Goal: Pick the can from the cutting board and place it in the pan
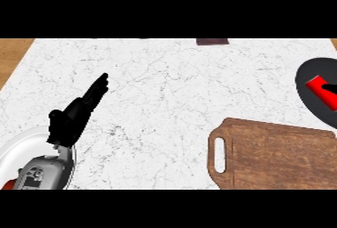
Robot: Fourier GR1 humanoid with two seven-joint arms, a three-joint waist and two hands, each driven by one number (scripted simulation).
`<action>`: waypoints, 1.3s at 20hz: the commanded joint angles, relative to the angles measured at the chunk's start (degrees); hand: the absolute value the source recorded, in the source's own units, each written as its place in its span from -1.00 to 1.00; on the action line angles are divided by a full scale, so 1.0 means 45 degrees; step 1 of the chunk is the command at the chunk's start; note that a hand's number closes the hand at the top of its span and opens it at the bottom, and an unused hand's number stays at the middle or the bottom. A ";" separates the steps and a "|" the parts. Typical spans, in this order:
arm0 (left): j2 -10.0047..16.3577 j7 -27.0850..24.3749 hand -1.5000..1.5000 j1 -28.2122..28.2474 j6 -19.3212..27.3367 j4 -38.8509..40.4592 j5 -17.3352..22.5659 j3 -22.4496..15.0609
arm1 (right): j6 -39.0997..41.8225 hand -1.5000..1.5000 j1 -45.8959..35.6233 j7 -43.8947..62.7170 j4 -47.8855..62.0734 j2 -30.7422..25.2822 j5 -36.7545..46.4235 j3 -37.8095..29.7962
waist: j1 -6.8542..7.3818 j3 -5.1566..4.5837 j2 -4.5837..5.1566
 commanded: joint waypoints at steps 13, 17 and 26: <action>0.0146 -0.0684 0.00 0.0766 -0.0071 0.0239 -0.0059 0.0342 | 0.5744 -1.00 0.2995 -0.4250 0.0031 -0.1327 -0.2076 -0.1819 | -0.0417 -0.0038 -0.0148; -0.0063 0.0028 0.00 0.0300 -0.0046 -0.0016 -0.0014 0.0169 | 0.6545 -1.00 0.3648 -0.4668 0.0163 -0.1574 -0.2242 -0.1944 | -0.0453 -0.0025 -0.0169; -0.0300 0.0710 0.00 0.0406 0.0422 -0.0470 -0.0476 0.0036 | 0.7196 -1.00 0.5100 -0.5518 -0.0153 -0.1316 -0.2674 -0.2017 | -0.0618 -0.0055 -0.0310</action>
